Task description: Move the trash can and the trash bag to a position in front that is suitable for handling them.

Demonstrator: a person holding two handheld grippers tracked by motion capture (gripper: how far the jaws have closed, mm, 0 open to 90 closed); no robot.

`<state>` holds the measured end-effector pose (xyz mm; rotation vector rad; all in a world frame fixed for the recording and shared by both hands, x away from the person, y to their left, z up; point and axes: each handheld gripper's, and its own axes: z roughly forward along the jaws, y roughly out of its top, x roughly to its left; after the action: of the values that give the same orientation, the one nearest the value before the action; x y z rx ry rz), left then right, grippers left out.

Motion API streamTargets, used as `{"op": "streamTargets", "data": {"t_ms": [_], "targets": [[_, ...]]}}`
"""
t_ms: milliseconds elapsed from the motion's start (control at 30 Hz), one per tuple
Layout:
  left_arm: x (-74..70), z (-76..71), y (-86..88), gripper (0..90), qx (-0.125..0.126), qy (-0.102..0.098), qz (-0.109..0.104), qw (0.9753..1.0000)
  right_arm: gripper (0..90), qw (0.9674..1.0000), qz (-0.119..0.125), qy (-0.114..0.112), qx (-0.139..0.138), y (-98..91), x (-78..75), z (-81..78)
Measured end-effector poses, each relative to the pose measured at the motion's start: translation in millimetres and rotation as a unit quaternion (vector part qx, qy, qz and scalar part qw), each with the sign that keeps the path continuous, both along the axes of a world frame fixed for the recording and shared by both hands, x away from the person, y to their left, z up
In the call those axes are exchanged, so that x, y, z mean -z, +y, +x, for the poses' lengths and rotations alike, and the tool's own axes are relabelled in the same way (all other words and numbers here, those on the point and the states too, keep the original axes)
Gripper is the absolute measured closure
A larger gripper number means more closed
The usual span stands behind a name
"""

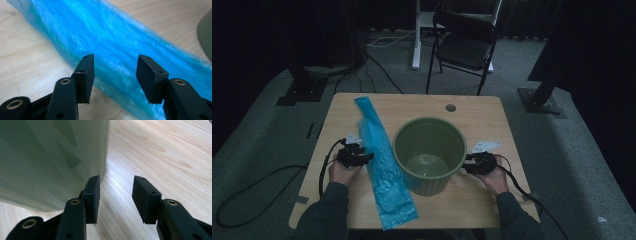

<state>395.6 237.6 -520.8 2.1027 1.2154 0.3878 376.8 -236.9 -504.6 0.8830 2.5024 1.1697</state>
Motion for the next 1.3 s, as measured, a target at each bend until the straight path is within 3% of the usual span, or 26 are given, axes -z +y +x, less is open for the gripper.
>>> {"op": "streamTargets", "data": {"t_ms": [167,333,467,633,767,933,1000,1033,1167,1300], "targets": [[4.0,-3.4,-5.8,47.6,0.010,0.010,0.000,0.9999,57.2,1.0000,-0.002,0.002,0.000,-0.3,0.3,-0.1],[8.7,-4.8,-15.2,48.0,0.025,0.010,0.038,0.9989,57.2,1.0000,-0.001,0.002,0.000,-0.8,0.5,0.2],[9.0,-2.2,-9.4,49.7,0.011,0.006,0.044,0.9989,57.1,1.0000,-0.001,0.002,0.000,-0.5,0.7,0.1],[9.6,7.4,2.7,49.5,-0.028,0.002,0.049,0.9984,57.1,1.0000,-0.002,0.003,-0.002,0.1,1.8,0.7],[8.5,11.3,10.1,49.6,-0.063,0.003,0.041,0.9972,57.1,1.0000,-0.006,0.006,-0.003,1.1,3.0,1.2],[-7.0,-2.0,9.9,46.8,-0.072,0.000,0.010,0.9973,57.0,1.0000,-0.002,0.004,0.000,0.0,1.7,0.8],[-11.1,-8.2,10.5,43.4,-0.074,0.010,-0.028,0.9968,56.7,1.0000,-0.004,0.005,-0.001,-0.1,2.2,0.8],[-12.5,-11.3,9.6,43.1,-0.071,0.010,-0.035,0.9968,56.6,1.0000,-0.006,0.005,-0.001,-0.3,2.3,0.5],[-9.7,-15.2,6.3,39.4,-0.079,0.015,-0.009,0.9967,56.6,1.0000,0.000,0.005,0.002,-3.1,0.9,-0.3],[-4.9,-11.8,10.9,35.4,-0.100,0.034,-0.005,0.9944,56.6,1.0000,0.003,0.004,0.003,-5.0,0.2,-0.7]]}}
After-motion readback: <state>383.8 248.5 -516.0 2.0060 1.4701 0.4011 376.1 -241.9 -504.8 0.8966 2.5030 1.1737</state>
